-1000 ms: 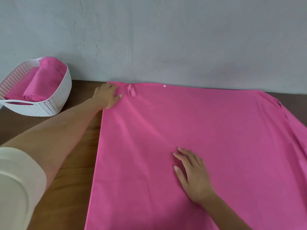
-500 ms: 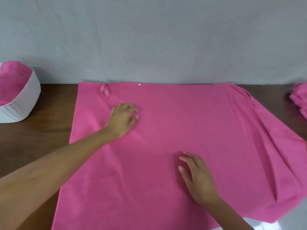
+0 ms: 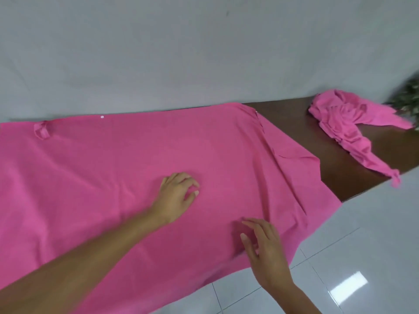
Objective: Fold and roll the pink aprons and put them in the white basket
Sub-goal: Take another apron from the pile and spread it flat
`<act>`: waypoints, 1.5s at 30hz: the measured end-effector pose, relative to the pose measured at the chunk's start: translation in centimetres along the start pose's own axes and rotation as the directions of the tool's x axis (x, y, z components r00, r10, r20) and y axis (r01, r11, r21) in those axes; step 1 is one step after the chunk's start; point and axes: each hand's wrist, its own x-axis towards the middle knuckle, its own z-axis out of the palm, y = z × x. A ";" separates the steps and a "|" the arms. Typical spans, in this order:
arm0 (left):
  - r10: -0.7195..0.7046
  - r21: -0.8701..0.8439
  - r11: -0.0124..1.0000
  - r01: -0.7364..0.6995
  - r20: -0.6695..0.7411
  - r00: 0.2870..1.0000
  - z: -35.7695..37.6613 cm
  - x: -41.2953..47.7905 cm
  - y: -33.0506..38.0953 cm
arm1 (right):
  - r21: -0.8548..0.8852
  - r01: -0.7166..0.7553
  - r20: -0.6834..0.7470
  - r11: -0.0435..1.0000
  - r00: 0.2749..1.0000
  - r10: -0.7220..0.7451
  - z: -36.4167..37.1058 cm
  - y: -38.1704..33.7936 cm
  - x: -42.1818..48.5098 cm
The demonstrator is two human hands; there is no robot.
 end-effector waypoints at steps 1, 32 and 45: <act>0.003 -0.005 1.000 -0.003 0.007 1.000 1.1 0.2 1.6 | 0.006 -0.011 -0.012 1.000 1.000 0.011 -0.8 1.3 -0.6; -0.023 0.147 0.989 0.020 0.019 1.000 16.0 9.5 19.2 | -0.184 -0.325 0.038 0.928 0.941 0.337 -12.1 24.2 13.5; -0.013 0.115 0.993 0.009 0.032 0.999 16.0 10.4 18.6 | -0.319 -0.260 0.068 0.912 0.953 0.295 -14.9 31.1 17.1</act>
